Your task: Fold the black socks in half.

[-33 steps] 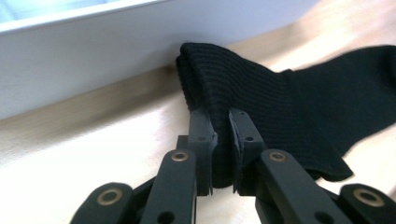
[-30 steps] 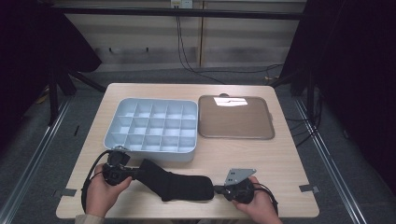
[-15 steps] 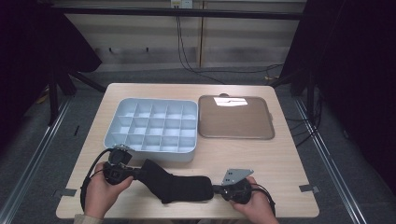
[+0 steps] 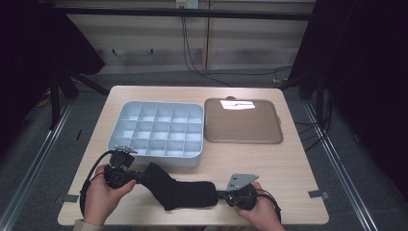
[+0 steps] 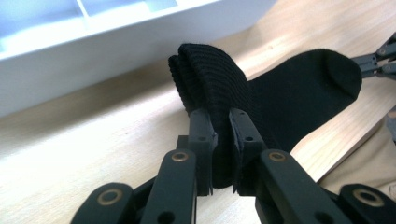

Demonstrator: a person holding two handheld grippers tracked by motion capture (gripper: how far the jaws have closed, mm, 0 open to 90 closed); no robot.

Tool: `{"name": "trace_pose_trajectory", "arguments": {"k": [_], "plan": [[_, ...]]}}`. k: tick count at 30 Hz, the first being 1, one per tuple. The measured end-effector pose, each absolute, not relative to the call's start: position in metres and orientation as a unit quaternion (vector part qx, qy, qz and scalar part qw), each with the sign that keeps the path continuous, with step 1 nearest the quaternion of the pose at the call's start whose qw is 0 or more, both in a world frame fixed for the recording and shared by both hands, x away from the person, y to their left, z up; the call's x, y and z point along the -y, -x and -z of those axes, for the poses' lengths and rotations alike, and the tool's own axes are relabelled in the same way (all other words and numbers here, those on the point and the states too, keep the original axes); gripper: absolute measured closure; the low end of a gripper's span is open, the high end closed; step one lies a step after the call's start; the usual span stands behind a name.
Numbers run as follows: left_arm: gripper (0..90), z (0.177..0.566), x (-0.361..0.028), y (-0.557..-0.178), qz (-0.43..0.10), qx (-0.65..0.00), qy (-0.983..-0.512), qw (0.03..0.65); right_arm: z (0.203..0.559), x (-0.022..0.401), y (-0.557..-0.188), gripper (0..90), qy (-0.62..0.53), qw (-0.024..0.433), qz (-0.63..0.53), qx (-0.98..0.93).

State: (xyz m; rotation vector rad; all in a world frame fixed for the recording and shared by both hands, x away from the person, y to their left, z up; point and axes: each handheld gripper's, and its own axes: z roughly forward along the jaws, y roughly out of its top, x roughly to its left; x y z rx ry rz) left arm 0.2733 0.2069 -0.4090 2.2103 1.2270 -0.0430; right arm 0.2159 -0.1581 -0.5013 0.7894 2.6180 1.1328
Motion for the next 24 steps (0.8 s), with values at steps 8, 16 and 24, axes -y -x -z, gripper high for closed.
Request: {"name": "trace_pose_trajectory", "arguments": {"k": [8,16,24], "plan": [[81.2,0.403,-0.219,-0.274,0.006,-0.473,-0.824,0.311,0.501,0.158,-0.215,90.0,-0.264,0.095,-0.379,-0.882],[81.1,0.398,-0.210,-0.274,0.012,-0.462,-0.828,0.317,0.501,0.146,-0.218,90.0,-0.245,0.095,-0.379,-0.887],[81.0,0.394,-0.201,-0.273,0.029,-0.452,-0.832,0.320,0.502,0.146,-0.220,90.0,-0.244,0.094,-0.382,-0.886]]}}
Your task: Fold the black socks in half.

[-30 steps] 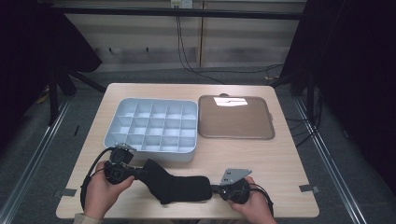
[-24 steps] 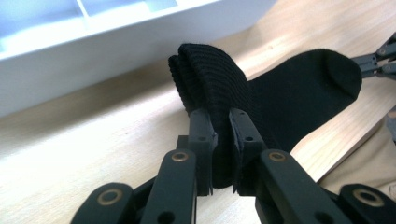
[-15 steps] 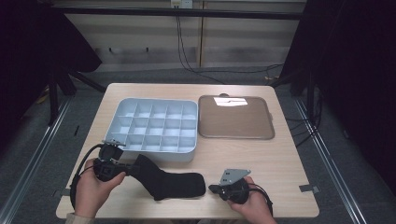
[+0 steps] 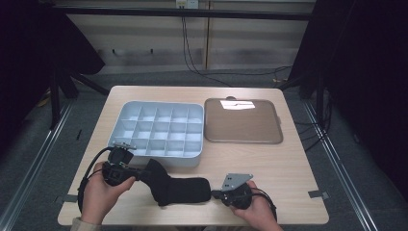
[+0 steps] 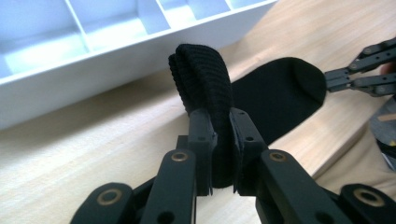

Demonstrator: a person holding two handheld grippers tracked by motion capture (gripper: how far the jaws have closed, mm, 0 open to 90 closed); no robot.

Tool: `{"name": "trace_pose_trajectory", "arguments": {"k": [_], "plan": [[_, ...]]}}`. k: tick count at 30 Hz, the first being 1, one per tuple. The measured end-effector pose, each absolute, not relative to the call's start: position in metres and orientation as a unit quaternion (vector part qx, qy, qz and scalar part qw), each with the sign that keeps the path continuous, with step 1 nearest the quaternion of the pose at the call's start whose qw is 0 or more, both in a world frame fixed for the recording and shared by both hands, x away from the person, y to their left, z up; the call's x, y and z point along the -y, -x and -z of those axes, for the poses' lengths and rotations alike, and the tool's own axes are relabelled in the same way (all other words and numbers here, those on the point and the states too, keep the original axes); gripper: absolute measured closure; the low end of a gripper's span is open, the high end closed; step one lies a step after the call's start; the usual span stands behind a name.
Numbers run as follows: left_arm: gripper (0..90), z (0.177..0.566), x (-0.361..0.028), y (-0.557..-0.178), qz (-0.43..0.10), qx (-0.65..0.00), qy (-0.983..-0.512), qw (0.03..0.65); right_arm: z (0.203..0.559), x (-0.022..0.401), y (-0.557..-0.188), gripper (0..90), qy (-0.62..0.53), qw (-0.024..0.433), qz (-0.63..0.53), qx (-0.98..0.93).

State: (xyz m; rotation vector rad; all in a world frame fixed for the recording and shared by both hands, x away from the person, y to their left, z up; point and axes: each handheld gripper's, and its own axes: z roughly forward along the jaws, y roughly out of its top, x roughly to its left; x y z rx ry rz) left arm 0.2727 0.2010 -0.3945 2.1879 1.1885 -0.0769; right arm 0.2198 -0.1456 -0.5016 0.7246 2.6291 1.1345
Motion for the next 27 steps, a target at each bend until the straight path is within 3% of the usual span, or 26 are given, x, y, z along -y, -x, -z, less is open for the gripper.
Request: {"name": "trace_pose_trajectory", "arguments": {"k": [27], "plan": [[81.1,0.386,-0.149,-0.274,0.049,-0.414,-0.859,0.297,0.503,0.135,-0.220,90.0,-0.242,0.083,-0.391,-0.884]]}}
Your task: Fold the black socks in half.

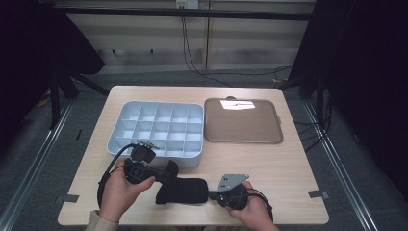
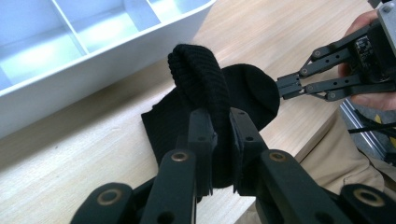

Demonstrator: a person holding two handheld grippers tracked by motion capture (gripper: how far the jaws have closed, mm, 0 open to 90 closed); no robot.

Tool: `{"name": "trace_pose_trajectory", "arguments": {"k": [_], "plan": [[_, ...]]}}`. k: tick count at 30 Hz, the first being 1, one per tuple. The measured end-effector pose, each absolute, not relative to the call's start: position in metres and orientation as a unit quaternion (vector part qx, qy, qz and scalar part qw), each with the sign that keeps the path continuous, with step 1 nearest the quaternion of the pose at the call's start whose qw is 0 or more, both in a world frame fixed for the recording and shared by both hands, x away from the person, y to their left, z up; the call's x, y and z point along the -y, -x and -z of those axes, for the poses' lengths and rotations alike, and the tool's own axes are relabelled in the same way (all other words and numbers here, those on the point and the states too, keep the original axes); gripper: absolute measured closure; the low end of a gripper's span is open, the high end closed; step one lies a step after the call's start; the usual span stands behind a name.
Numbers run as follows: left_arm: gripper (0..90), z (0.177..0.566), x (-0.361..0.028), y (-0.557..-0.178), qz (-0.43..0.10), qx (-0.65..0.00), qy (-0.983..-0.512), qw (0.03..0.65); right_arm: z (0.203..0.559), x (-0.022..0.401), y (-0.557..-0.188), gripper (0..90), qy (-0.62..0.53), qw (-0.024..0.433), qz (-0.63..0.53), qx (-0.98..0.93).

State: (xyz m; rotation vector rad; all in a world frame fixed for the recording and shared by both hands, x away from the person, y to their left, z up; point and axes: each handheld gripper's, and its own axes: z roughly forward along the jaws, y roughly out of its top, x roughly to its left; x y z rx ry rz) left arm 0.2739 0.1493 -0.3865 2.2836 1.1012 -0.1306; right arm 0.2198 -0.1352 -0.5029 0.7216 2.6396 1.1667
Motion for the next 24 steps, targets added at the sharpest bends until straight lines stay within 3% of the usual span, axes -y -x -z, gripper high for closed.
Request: {"name": "trace_pose_trajectory", "arguments": {"k": [24], "plan": [[81.0,0.402,-0.112,-0.273,0.073,-0.392,-0.875,0.276,0.503,0.132,-0.219,90.0,-0.242,0.082,-0.394,-0.883]]}}
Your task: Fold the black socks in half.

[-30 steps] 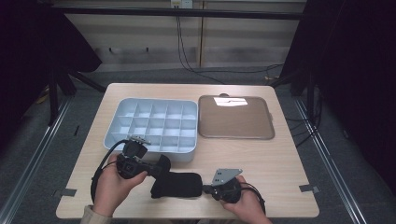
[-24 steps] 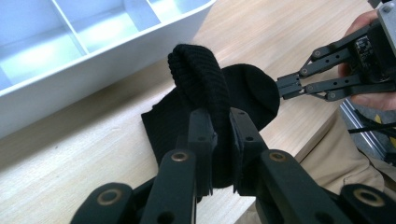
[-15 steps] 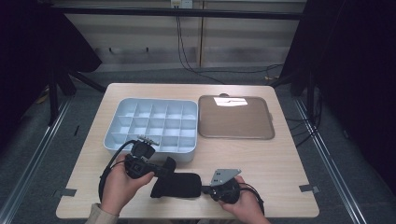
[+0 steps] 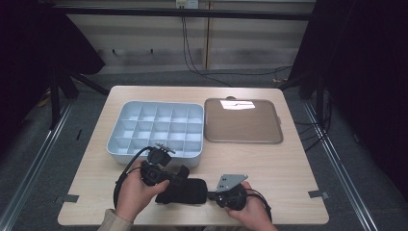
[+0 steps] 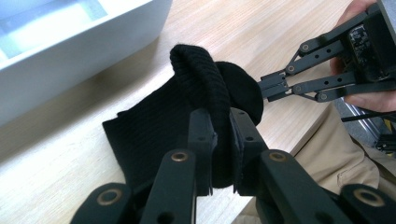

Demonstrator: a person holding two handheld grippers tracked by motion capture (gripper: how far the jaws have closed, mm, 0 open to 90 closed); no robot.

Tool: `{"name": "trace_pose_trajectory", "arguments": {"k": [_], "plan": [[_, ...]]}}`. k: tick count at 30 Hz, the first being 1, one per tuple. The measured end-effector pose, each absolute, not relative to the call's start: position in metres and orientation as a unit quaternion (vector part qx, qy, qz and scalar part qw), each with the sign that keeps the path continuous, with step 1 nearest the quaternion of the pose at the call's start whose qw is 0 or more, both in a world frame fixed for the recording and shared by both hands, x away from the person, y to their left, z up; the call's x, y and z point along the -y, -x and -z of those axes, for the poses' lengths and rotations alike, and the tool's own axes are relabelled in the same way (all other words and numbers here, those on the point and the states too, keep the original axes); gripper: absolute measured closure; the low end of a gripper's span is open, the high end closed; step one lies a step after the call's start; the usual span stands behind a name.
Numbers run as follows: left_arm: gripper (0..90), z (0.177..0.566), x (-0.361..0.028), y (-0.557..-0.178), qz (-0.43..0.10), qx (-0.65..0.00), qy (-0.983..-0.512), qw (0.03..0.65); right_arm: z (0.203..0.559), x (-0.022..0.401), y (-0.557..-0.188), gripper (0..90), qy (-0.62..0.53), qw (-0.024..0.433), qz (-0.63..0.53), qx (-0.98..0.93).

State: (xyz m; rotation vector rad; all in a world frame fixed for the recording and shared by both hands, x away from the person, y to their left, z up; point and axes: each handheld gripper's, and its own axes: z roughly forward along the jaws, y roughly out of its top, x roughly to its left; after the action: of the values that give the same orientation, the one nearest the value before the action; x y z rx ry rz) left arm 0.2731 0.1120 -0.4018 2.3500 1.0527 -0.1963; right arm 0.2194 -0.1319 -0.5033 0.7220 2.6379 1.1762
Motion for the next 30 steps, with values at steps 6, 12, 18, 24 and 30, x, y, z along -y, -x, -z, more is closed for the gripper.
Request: {"name": "trace_pose_trajectory", "arguments": {"k": [6,12,18,24,30], "plan": [[80.8,0.408,-0.098,-0.273,0.069,-0.381,-0.883,0.265,0.504,0.132,-0.220,90.0,-0.242,0.080,-0.395,-0.883],[80.6,0.418,-0.088,-0.272,0.066,-0.373,-0.891,0.251,0.504,0.132,-0.219,90.0,-0.242,0.080,-0.395,-0.883],[80.1,0.428,-0.081,-0.271,0.062,-0.370,-0.895,0.240,0.504,0.132,-0.219,90.0,-0.240,0.080,-0.395,-0.883],[78.9,0.435,-0.075,-0.270,0.061,-0.368,-0.897,0.238,0.504,0.132,-0.219,90.0,-0.241,0.080,-0.394,-0.883],[76.6,0.438,-0.072,-0.269,0.066,-0.369,-0.896,0.238,0.504,0.132,-0.219,90.0,-0.240,0.079,-0.395,-0.883]]}}
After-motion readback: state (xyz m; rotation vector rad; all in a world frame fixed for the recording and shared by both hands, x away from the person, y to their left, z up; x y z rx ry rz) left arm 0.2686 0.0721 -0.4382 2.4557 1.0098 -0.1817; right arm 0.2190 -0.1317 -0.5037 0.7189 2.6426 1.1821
